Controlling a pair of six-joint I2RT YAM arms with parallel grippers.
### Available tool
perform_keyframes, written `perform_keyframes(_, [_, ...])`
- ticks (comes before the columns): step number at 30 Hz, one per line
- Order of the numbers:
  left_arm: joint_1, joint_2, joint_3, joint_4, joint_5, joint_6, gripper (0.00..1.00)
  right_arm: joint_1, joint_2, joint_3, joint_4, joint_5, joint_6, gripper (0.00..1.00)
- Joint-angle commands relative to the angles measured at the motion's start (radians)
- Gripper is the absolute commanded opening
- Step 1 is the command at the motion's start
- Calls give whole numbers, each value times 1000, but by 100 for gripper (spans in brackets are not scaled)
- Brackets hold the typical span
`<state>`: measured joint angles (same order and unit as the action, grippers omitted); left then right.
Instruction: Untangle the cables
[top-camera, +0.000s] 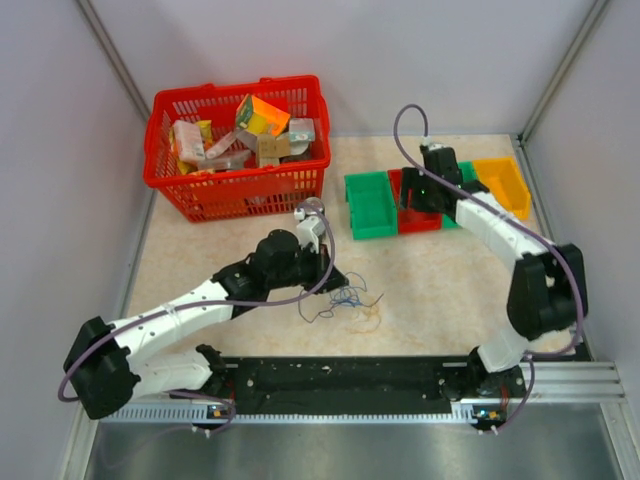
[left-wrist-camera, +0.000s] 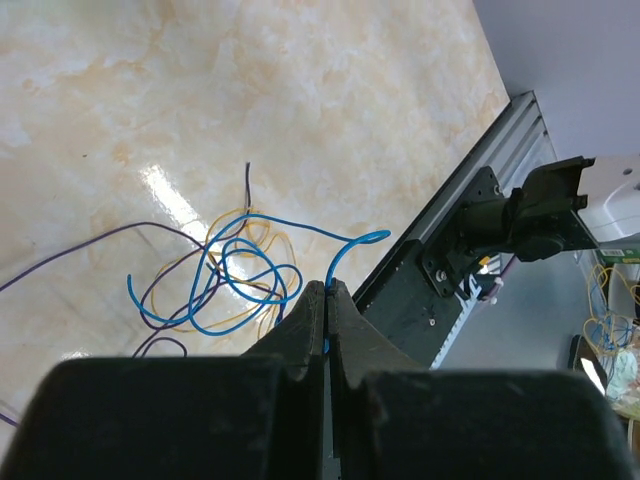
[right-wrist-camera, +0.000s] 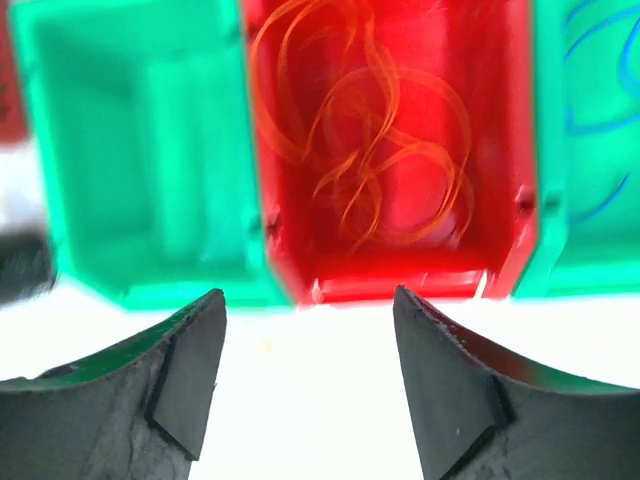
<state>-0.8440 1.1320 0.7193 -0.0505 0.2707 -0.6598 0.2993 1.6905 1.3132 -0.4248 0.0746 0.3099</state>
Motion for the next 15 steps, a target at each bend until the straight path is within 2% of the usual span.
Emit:
perform_keyframes(1, [2, -44, 74, -20, -16, 19, 0, 119, -268, -200, 24, -119, -15, 70])
perform_keyframes(4, [2, -57, 89, -49, -45, 32, 0, 195, -405, -427, 142, -249, 9, 72])
perform_keyframes(8, [3, -81, 112, -90, -146, 43, 0, 218, -495, -701, 410, -519, 184, 71])
perform_keyframes(11, [3, -115, 149, -114, -189, 52, 0, 323, -581, -840, 579, -495, 213, 73])
perform_keyframes(15, [3, -173, 189, -141, -220, 61, 0, 429, -687, -920, 670, -423, 205, 77])
